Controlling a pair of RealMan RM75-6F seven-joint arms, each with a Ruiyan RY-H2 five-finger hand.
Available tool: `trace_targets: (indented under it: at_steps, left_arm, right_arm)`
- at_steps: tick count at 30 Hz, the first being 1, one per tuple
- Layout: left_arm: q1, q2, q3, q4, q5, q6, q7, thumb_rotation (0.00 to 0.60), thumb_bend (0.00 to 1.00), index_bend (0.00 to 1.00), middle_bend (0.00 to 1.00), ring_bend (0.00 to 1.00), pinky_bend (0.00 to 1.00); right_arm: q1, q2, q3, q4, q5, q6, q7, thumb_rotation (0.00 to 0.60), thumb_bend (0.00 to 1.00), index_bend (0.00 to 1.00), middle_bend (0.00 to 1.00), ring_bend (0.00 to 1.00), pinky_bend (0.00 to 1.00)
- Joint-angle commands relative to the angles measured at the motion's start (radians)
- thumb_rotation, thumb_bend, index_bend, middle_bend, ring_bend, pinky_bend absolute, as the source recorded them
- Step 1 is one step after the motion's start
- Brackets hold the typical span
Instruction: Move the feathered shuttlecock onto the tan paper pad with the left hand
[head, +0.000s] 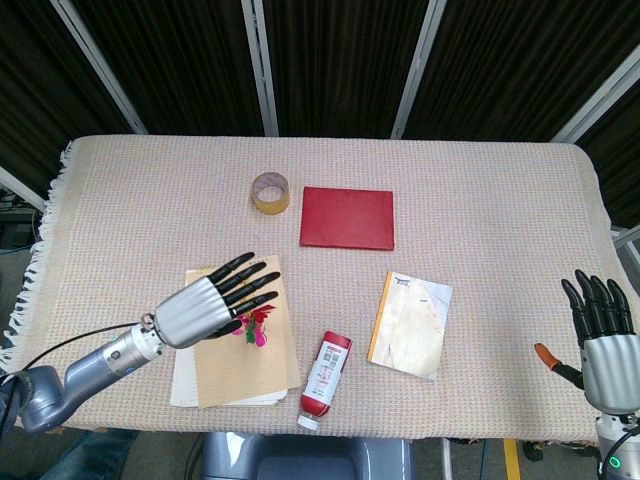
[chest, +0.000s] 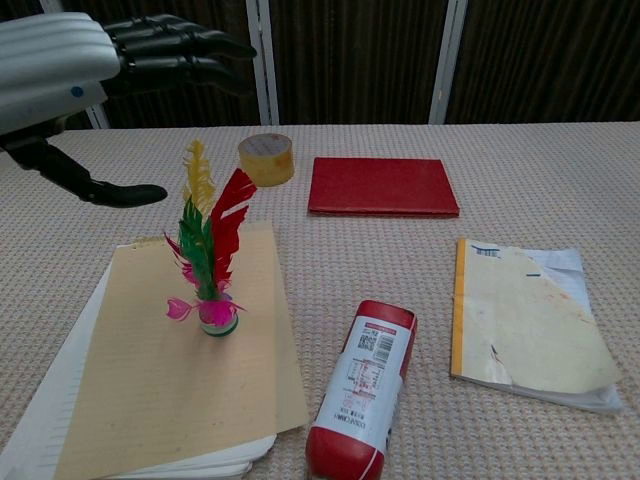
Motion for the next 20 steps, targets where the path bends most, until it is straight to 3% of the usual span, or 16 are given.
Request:
trace_targets:
  at_steps: [1, 5, 9, 14, 20]
  left_arm:
    - [0.126, 0.154, 0.031, -0.171, -0.154, -0.001, 0.124, 0.581, 0.24, 0.0, 0.0, 0.0, 0.0]
    - [0.292, 0.24, 0.064, -0.318, -0.34, 0.063, 0.308, 0.579, 0.24, 0.0, 0.0, 0.0, 0.0]
    - [0.44, 0.214, 0.081, -0.366, -0.452, 0.166, 0.346, 0.578, 0.23, 0.0, 0.0, 0.0, 0.0]
    - [0.574, 0.109, 0.052, -0.304, -0.496, 0.299, 0.313, 0.579, 0.23, 0.0, 0.0, 0.0, 0.0]
    - [0.599, 0.085, 0.02, -0.248, -0.443, 0.315, 0.269, 0.576, 0.22, 0.0, 0.0, 0.0, 0.0]
  right_arm:
    - [-0.002, 0.007, -0.001, -0.013, 0.02, -0.02, -0.008, 0.6, 0.06, 0.0, 0.0, 0.0, 0.0]
    - [-0.005, 0.024, -0.003, -0.037, 0.043, -0.044, -0.013, 0.6, 0.05, 0.0, 0.0, 0.0, 0.0]
    - [-0.006, 0.042, -0.015, -0.066, 0.046, -0.069, -0.019, 0.6, 0.06, 0.0, 0.0, 0.0, 0.0]
    - [-0.007, 0.059, -0.036, -0.091, 0.033, -0.091, -0.031, 0.6, 0.06, 0.0, 0.0, 0.0, 0.0]
    - [-0.015, 0.069, -0.045, -0.107, 0.024, -0.088, -0.043, 0.6, 0.06, 0.0, 0.0, 0.0, 0.0]
